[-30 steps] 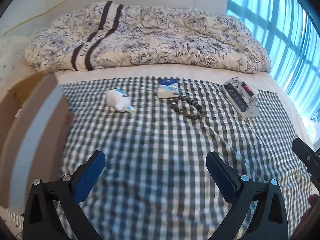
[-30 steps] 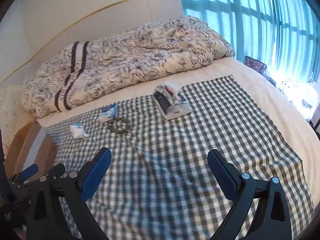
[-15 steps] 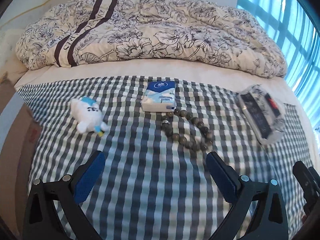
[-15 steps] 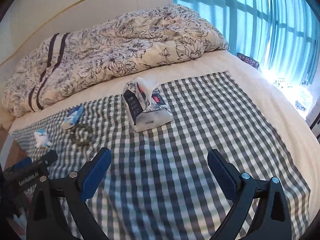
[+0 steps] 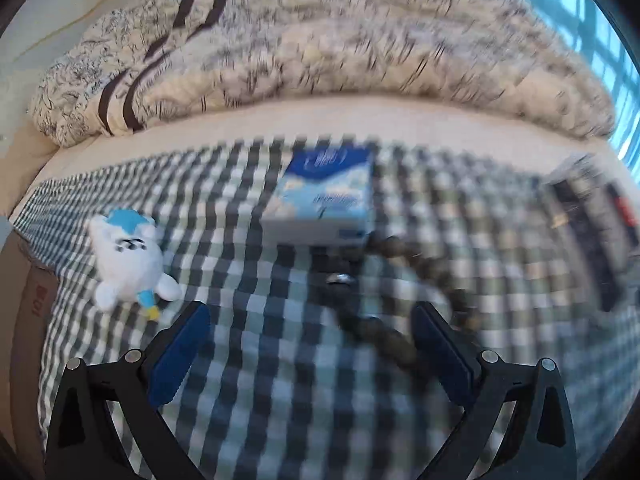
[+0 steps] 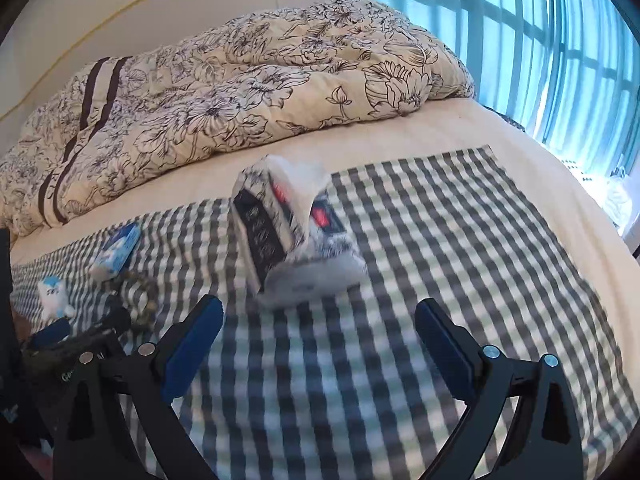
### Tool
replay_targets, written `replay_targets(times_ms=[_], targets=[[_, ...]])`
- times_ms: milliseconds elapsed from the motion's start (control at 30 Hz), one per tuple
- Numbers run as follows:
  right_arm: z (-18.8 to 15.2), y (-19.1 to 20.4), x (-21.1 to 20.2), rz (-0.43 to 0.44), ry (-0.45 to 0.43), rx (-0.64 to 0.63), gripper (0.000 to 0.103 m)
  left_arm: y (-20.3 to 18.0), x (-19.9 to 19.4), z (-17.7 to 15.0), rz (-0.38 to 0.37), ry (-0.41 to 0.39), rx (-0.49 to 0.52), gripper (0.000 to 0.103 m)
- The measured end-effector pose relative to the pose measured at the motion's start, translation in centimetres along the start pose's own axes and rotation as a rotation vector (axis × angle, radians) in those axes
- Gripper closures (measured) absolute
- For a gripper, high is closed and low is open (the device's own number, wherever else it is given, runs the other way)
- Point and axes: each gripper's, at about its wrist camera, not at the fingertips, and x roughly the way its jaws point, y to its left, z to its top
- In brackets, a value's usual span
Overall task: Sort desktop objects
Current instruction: 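Grasp the white patterned tissue pack with the right tool while the left tool grasps the bead bracelet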
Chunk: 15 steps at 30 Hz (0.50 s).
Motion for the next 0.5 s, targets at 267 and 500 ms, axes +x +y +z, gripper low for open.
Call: replay_targets(times_ms=[267,500], targets=[[1.9,0.0,3.8,-0.005,0.003,-0.001,0.006,0.7,0.8,0.0,-0.056,-0.023,-0.041,0.0],[2.0,2.1,6.6,0.003,0.042,-0.058,0.006,0.4,1.0,0.2,-0.047,-0.032,-0.035,0.0]])
